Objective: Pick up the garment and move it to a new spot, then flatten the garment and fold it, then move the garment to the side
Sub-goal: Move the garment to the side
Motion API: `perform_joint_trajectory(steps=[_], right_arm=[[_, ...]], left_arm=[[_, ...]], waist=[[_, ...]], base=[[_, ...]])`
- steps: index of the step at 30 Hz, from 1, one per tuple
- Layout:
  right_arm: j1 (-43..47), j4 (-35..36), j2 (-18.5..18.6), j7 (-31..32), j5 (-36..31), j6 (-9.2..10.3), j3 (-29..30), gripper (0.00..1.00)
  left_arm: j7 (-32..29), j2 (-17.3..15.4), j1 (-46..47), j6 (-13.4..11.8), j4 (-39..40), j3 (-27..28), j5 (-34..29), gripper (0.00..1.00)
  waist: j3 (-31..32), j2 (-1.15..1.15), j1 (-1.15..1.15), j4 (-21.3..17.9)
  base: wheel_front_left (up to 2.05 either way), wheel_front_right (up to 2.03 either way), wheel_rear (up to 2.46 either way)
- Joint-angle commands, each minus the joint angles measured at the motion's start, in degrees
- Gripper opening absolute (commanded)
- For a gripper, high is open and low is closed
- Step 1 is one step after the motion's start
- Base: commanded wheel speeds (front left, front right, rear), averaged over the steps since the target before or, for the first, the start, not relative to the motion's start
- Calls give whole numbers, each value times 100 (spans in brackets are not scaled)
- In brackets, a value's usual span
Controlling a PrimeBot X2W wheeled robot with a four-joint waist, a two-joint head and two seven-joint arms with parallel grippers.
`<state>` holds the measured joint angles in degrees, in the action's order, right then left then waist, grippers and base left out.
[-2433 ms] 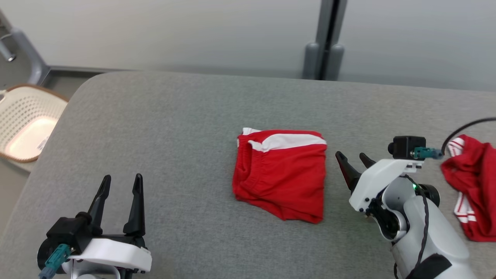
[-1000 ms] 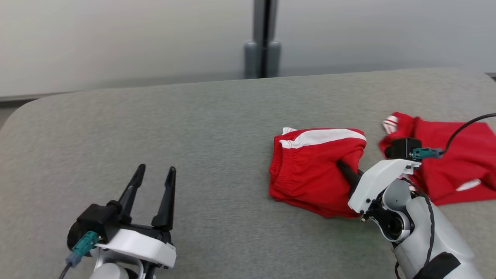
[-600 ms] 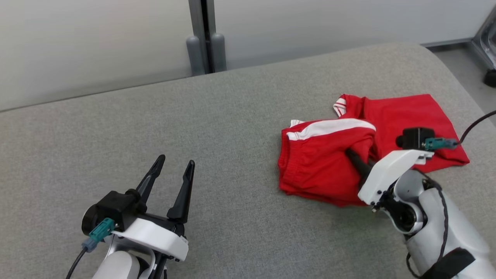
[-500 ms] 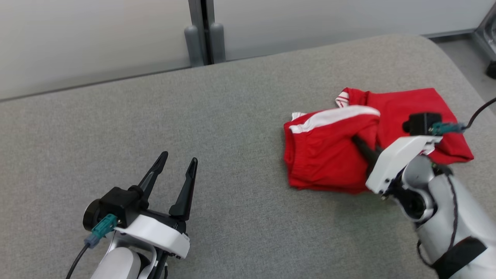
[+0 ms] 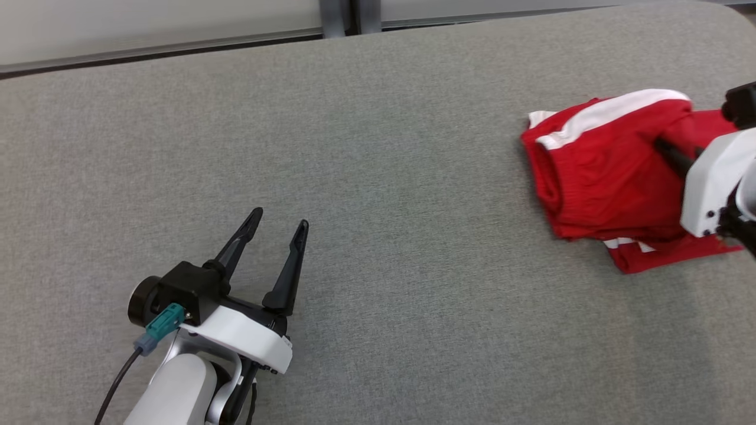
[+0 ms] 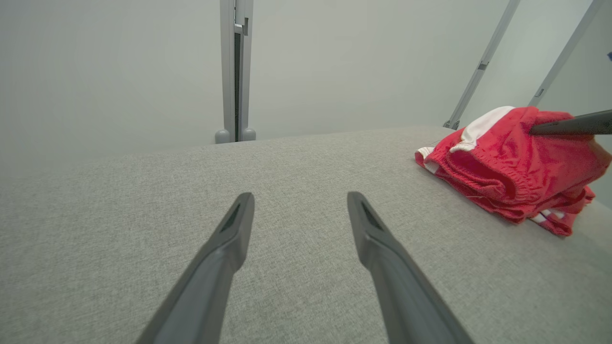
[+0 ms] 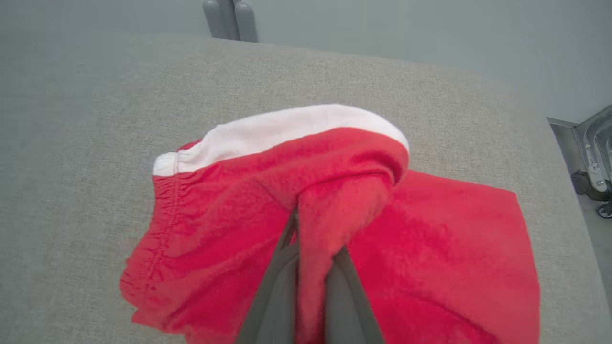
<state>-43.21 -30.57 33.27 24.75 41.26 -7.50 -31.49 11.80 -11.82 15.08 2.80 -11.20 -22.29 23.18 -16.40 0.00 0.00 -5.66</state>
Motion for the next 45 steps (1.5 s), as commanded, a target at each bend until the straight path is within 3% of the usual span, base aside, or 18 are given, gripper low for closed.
perform_joint_trajectory(steps=[1, 5, 9, 11, 12, 18, 26, 33, 45], right_arm=[[-154, -94, 204, 45, -52, 2, -154, 0], [-346, -440, 487, -12, -259, 3, -415, 0], [-453, -939, 516, -254, -568, 3, -544, 4], [-489, -1237, 468, -452, -770, 3, -548, 47], [-505, -1393, 423, -542, -838, 4, -526, 98], [-738, -2406, 143, -1191, -1477, 4, -142, 100], [-755, -2776, -477, -2458, -1930, 4, 623, 100], [23, -2099, -1125, -3550, -1971, 4, 1188, 100], [1995, -58, -1699, -3909, -2268, 2, 2092, 100]], left_arm=[[21, -33, 112, 8, -17, 6, -44, 100], [49, -10, 157, 1, -56, -16, -33, 100], [71, -10, 182, -10, -87, -21, -9, 100], [78, -19, 180, -23, -97, -12, 6, 100], [86, -26, 177, -32, -105, -5, 14, 100], [140, -72, 71, -83, -138, 87, 80, 100], [226, -188, -180, -234, -116, 361, 214, 100], [232, -414, -661, -516, 161, 902, 467, 100], [190, -406, -1423, -824, 690, 1295, 852, 100]], waist=[[-74, 0, 0, 87], [-91, 0, 0, 151], [-81, 0, 0, 191], [-57, 0, 0, 202], [-36, 0, 0, 206], [210, 0, 0, 184], [712, 0, 0, 132], [1357, 0, 0, 122], [1779, 0, 0, 236]], base=[[0, 0, 0], [0, 0, 0], [0, 0, 0], [0, 0, 0], [0, 0, 0], [0, 0, 0], [0, 0, 0], [0, 0, 0], [0, 0, 0]])
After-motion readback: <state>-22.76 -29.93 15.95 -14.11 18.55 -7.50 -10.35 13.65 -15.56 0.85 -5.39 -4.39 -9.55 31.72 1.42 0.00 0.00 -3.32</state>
